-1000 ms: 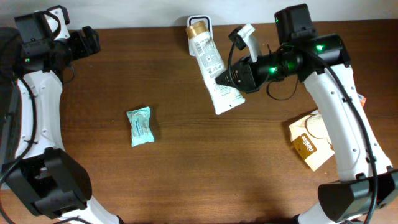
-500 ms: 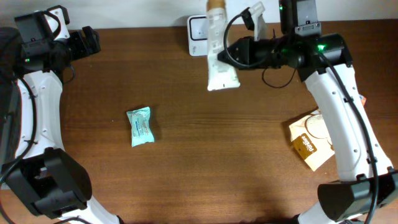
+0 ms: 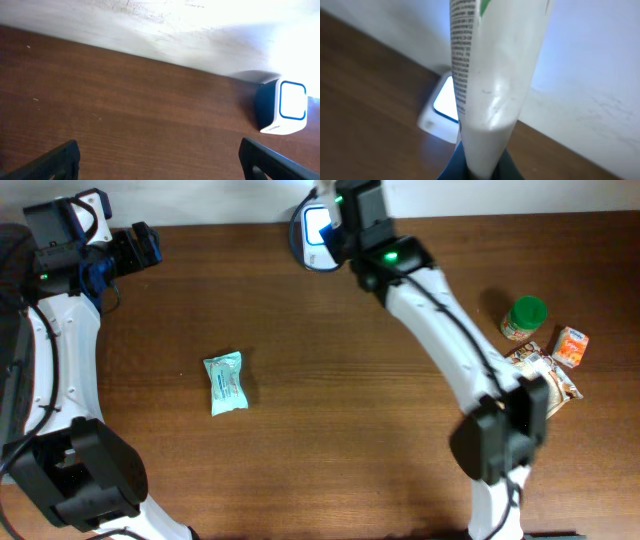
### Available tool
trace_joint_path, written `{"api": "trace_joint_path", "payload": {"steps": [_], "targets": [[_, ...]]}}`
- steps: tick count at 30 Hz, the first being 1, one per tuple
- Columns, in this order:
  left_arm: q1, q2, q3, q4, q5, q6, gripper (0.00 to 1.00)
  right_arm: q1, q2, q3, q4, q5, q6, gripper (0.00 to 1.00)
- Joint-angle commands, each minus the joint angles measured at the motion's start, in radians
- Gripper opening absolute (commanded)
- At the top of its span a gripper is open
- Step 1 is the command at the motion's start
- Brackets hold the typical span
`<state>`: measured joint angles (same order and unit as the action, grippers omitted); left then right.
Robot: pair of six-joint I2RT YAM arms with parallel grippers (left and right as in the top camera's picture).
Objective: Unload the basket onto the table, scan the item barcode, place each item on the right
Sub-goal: 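Hold the white tube under the barcode scanner with right gripper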
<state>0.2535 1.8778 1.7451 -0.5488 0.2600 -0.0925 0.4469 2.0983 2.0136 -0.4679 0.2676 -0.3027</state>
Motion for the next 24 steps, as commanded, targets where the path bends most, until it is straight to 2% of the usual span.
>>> {"api": "trace_joint_path", "payload": {"steps": [1,11,24], "targets": [[-0.002,0.007,0.01,0.002,0.001,0.019,0.99,-0.006,0.085,0.023,0.083,0.192,-0.188,0.04],[-0.002,0.006,0.01,0.001,0.001,0.019,0.99,-0.006,0.277,0.023,0.268,0.296,-0.397,0.04],[-0.002,0.007,0.01,0.002,0.001,0.019,0.99,-0.007,0.301,0.02,0.274,0.352,-0.4,0.04]]}}
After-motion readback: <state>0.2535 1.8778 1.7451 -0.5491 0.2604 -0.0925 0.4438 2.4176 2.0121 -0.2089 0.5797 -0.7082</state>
